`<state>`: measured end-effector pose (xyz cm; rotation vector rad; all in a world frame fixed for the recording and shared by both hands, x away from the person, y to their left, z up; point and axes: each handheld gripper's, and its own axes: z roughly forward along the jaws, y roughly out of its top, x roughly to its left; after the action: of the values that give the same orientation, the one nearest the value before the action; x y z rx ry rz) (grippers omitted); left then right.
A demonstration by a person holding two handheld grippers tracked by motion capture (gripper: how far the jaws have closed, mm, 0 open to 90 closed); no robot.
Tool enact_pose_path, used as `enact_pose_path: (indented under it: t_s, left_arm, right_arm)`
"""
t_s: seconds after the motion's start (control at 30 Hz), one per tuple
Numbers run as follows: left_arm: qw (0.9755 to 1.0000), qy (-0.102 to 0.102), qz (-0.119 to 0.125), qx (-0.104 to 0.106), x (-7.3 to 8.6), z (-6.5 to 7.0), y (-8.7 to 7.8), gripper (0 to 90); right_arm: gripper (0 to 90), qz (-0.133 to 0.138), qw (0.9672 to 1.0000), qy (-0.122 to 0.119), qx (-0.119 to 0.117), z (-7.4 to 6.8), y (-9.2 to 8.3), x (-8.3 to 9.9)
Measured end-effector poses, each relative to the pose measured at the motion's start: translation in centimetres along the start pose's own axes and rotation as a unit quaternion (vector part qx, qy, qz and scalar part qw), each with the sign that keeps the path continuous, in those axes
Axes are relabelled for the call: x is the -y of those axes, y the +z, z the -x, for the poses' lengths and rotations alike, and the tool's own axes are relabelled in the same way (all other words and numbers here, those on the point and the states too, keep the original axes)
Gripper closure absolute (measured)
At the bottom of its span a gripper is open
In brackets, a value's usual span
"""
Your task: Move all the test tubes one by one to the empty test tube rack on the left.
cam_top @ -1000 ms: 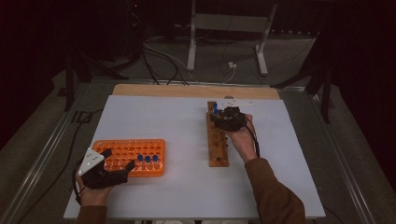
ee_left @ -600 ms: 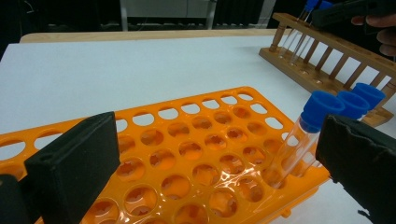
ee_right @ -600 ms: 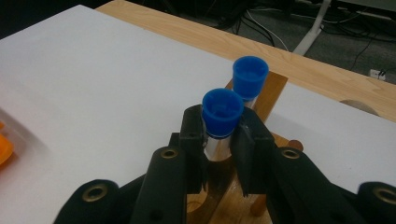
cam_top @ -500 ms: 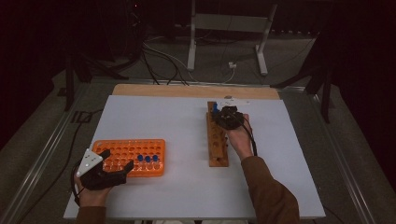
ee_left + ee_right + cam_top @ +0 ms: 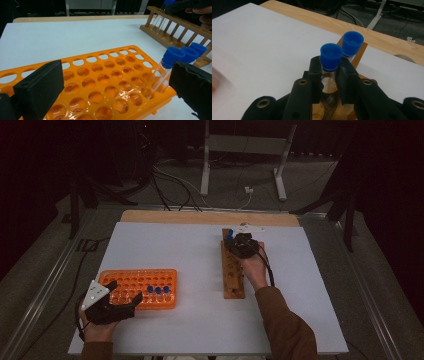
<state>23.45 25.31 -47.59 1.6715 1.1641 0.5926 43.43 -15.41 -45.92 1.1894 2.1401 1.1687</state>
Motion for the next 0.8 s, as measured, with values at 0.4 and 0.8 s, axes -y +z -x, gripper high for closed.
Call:
enact_pose_path:
  t_s: [0.4, 0.8]
  left_arm:
    - [1.0000, 0.001, 0.000, 0.001, 0.0, 0.1, 0.1, 0.8]
    - [1.0000, -0.004, 0.005, 0.001, -0.2, 0.3, 0.0, 0.8]
  right_arm:
    - [77.0, 0.018, 0.9997, -0.015, 0.004, -0.5, -1.1, -0.6]
    - [77.0, 0.056, 0.9979, -0.031, 0.005, -0.3, -4.4, -2.6]
